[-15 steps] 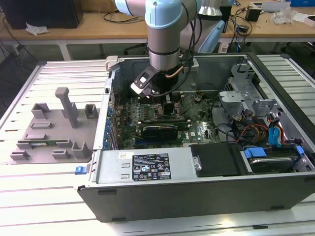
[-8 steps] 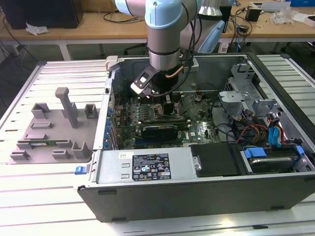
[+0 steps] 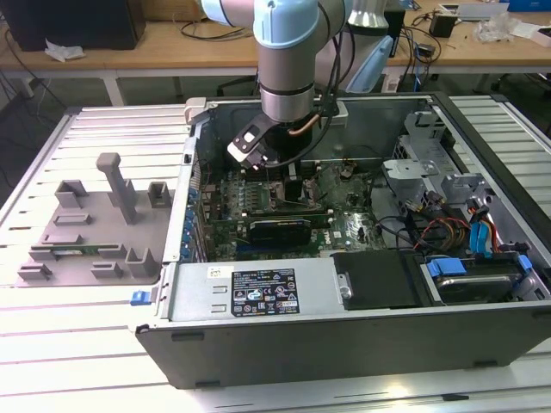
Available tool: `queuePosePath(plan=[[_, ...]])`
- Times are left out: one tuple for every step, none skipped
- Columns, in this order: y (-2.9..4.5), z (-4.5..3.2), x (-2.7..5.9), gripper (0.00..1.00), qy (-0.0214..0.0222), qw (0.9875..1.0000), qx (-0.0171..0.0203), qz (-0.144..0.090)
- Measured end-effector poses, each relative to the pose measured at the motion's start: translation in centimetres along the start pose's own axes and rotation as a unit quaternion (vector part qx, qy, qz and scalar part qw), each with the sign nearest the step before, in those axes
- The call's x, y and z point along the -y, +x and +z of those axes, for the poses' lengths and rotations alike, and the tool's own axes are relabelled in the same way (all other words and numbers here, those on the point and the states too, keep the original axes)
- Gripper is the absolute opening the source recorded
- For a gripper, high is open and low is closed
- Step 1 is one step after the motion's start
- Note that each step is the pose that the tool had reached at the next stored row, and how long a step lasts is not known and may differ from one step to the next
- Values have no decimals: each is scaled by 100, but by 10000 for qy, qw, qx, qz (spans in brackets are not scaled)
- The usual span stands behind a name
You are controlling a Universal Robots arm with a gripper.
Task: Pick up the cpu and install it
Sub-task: 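Place the cpu into insertion slot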
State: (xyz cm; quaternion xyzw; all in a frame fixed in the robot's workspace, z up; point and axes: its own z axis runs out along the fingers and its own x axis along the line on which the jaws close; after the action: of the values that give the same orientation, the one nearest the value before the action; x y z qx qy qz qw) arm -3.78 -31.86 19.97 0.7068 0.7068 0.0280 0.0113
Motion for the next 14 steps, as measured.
queuePosePath(plan=[[0, 1, 0, 54, -1, 10000, 1, 32], [-1, 2, 0, 54, -3, 10000, 2, 63], [-4, 3, 0, 54, -3, 10000, 2, 77], [-10, 4, 0, 54, -3, 10000, 1, 85], [-21, 4, 0, 54, -3, 10000, 1, 85], [-32, 4, 0, 54, -3, 10000, 0, 85], [-36, 6, 0, 54, -3, 10000, -1, 85], [-36, 8, 1, 54, -3, 10000, -3, 86], [-37, 10, -1, 54, -2, 10000, -3, 85], [-37, 12, -1, 54, -2, 10000, -3, 85], [-36, 13, -1, 54, -2, 10000, -3, 85], [-36, 15, -3, 54, -3, 10000, -4, 86], [-35, 15, -4, 54, -3, 10000, -5, 85], [-35, 16, -7, 54, -3, 10000, -5, 85]])
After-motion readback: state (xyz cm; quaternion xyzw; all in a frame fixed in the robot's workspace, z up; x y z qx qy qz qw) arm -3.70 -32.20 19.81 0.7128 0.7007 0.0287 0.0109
